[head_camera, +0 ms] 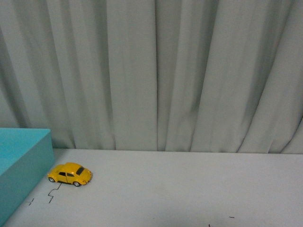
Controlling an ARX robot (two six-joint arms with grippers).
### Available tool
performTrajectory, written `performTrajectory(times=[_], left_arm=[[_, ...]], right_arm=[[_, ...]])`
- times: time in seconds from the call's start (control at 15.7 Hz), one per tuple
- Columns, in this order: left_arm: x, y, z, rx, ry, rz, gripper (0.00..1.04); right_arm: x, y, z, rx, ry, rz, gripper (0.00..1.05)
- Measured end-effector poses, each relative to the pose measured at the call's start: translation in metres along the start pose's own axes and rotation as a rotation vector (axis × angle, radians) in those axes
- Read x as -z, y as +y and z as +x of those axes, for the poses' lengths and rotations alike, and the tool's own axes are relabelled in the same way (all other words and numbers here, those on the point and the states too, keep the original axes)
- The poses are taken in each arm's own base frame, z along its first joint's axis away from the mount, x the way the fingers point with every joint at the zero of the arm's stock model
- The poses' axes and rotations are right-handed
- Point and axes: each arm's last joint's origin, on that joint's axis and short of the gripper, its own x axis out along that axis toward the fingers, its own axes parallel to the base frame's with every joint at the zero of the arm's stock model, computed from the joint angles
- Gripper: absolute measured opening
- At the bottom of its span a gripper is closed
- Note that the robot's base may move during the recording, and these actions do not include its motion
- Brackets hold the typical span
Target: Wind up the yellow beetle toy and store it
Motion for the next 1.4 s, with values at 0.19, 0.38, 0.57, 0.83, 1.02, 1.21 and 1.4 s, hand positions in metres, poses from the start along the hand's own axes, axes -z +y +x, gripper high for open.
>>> performTrajectory(times=[0.19,0.38,0.57,0.83,1.02,1.21,1.4], left_arm=[[0.0,0.0,0.0,0.0,0.0,0.0,0.98],[0.0,0.0,0.0,0.0,0.0,0.0,0.98],[0.0,0.0,0.0,0.0,0.0,0.0,0.98],[0.0,0.0,0.0,0.0,0.0,0.0,0.98],[0.0,0.0,0.0,0.0,0.0,0.0,0.98],[0.0,0.0,0.0,0.001,-0.001,0.0,0.98],[0.0,0.0,0.0,0.0,0.0,0.0,0.98]], right_arm=[[0.002,0.0,-0.008,0.001,0.018,0.002,0.02],[0.0,0.0,-0.017,0.001,0.015,0.002,0.02],[0.0,0.0,-0.022,0.001,0.015,0.002,0.02],[0.0,0.0,-0.028,0.001,0.016,0.002,0.02],[0.001,0.0,-0.031,0.0,0.021,0.002,0.02],[0.002,0.0,-0.041,0.004,0.012,0.003,0.02],[0.003,0.0,-0.041,0.003,0.021,0.003,0.2]])
